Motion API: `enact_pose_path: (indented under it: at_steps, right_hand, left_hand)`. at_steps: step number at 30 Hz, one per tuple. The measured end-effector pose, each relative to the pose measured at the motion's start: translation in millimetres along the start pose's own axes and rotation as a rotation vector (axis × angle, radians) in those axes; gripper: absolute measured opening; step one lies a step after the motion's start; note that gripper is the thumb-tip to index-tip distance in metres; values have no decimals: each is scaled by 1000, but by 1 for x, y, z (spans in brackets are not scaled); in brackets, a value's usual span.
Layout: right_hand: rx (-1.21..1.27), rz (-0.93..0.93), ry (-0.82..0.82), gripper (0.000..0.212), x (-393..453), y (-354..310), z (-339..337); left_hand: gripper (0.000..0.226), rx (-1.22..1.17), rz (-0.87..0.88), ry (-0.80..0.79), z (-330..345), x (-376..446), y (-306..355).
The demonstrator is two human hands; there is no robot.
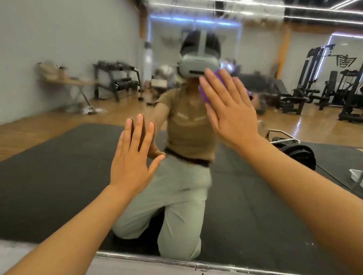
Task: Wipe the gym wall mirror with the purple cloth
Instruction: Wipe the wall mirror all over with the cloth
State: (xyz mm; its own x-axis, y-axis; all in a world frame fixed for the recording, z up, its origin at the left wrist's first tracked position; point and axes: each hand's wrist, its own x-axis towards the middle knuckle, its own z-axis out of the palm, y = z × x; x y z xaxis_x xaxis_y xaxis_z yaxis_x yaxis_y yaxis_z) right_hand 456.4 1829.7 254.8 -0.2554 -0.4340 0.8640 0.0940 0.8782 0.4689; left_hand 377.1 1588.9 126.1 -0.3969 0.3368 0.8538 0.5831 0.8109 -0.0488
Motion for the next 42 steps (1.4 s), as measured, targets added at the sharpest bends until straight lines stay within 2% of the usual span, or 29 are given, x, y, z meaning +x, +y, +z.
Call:
enact_pose_path:
  at_steps: [2, 3, 4, 8, 11, 15, 17, 23, 27, 29, 31, 34, 37, 42]
  right_hand:
    - [49, 114, 75, 50, 4, -16, 4]
    - [70, 100, 70, 51, -7, -26, 8]
    - [86, 20, 33, 55, -27, -36, 14]
    - [-8, -519, -255, 80, -144, -77, 36]
    - [-64, -600, -335, 73, -190, -92, 43]
    - [-92, -704, -325, 63, -167, -75, 37]
    - [-62, -620, -305, 59, -140, -56, 31]
    - [-26, -87, -51, 49, -29, 16, -3]
    - [29, 81, 31, 51, -46, 9, 0]
    - [60, 34, -18, 51, -90, -12, 9]
    - [59, -119, -140, 54, -154, -34, 17]
    - [-44, -367, -333, 79, -250, -60, 19]
    - [-104, -471, -469, 99, -299, -75, 15]
    - [-79, -603, -419, 87, -291, -58, 16]
  left_hand:
    - [81, -8, -5, -7, -2, 1, 1]
    - [81, -14, 1, -10, -4, 1, 0]
    - [80, -23, 13, -7, -5, 1, -3]
    - [75, -35, 37, -9, -6, 0, -7]
    - [75, -62, -6, -24, -6, -3, -1]
    - [83, -19, 15, -96, 0, -24, 8]
    - [85, -7, 11, -123, 3, -33, 8]
    - [90, -40, -42, -140, 4, -33, 15]
    - [92, -46, -78, -153, 5, -33, 23]
    - [96, -32, -86, -163, 6, -34, 25]
    - [101, -12, -86, -164, 7, -33, 27]
    - [103, -11, -82, -141, 8, -33, 28]
    - [100, -35, -86, -140, 7, -32, 29]
    - [99, -55, -87, -142, 8, -34, 28]
